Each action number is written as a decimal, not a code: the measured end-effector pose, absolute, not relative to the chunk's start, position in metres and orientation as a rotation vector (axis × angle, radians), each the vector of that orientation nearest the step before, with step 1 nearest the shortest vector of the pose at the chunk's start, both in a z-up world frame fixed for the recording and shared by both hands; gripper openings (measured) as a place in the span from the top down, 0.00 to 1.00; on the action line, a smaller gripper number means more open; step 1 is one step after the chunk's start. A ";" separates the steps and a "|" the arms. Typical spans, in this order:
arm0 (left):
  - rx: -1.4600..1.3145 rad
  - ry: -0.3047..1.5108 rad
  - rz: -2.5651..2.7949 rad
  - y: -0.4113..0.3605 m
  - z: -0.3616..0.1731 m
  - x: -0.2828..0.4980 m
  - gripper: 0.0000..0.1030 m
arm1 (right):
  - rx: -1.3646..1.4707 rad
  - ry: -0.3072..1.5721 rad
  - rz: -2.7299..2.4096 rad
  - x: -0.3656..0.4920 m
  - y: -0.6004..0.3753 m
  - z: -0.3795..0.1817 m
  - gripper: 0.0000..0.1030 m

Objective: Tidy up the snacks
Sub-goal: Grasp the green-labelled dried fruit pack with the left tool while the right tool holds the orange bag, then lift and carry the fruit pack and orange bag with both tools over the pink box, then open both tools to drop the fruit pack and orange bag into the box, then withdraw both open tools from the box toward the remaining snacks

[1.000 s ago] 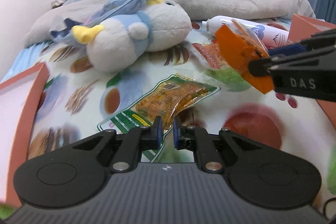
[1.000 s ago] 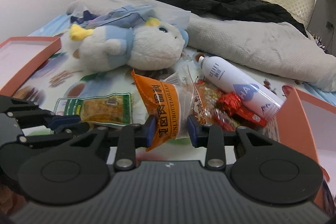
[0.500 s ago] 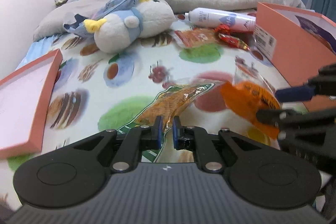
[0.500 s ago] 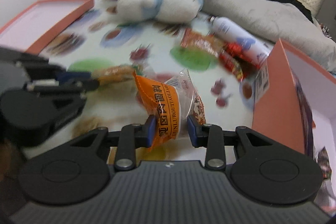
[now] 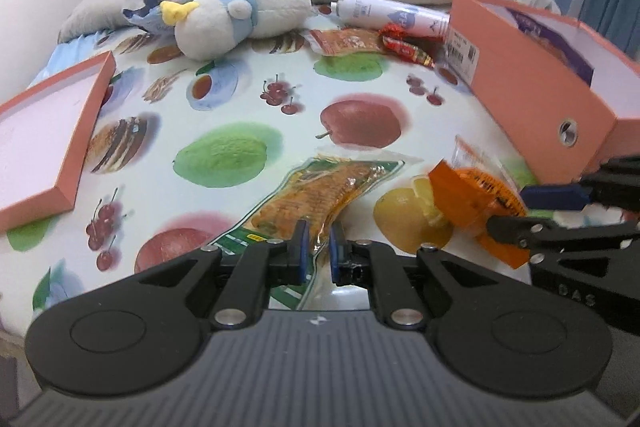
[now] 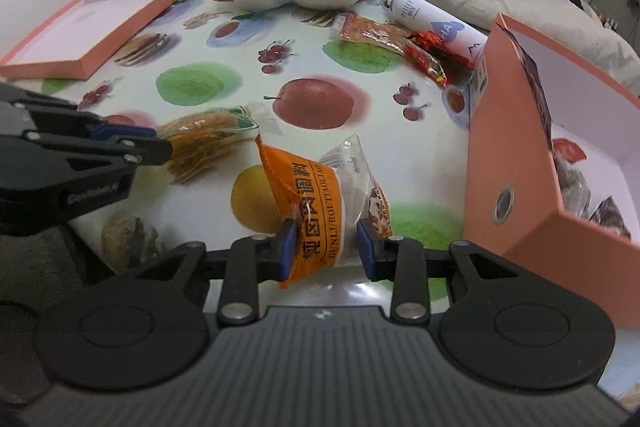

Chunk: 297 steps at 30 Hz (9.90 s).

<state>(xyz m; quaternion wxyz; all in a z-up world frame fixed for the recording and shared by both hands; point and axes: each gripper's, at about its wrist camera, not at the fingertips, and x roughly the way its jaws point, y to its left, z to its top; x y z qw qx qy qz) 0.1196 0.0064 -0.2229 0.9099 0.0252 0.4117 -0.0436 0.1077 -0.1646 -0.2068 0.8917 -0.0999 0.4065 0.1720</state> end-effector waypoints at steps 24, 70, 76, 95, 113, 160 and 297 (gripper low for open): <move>0.242 0.846 -0.292 0.020 -0.220 0.149 0.22 | -0.023 0.767 0.367 0.113 -0.192 -0.217 0.18; 0.024 0.964 -0.137 0.015 -0.248 0.156 0.49 | 0.065 0.870 0.376 0.122 -0.186 -0.232 0.59; -0.066 0.951 -0.120 0.017 -0.232 0.150 0.51 | 0.068 0.861 0.360 0.115 -0.188 -0.218 0.61; -0.168 0.833 -0.098 0.011 -0.173 0.151 0.52 | 0.106 0.783 0.325 0.108 -0.201 -0.170 0.61; -0.207 0.692 -0.174 -0.026 -0.076 0.190 0.54 | 0.124 0.607 0.323 0.124 -0.223 -0.078 0.61; 0.261 1.098 -0.393 -0.093 -0.261 0.300 0.23 | 0.270 0.646 0.042 0.156 -0.362 -0.114 0.62; -0.323 0.758 -0.186 0.034 -0.167 0.205 0.33 | -0.123 0.547 0.225 0.132 -0.179 -0.135 0.47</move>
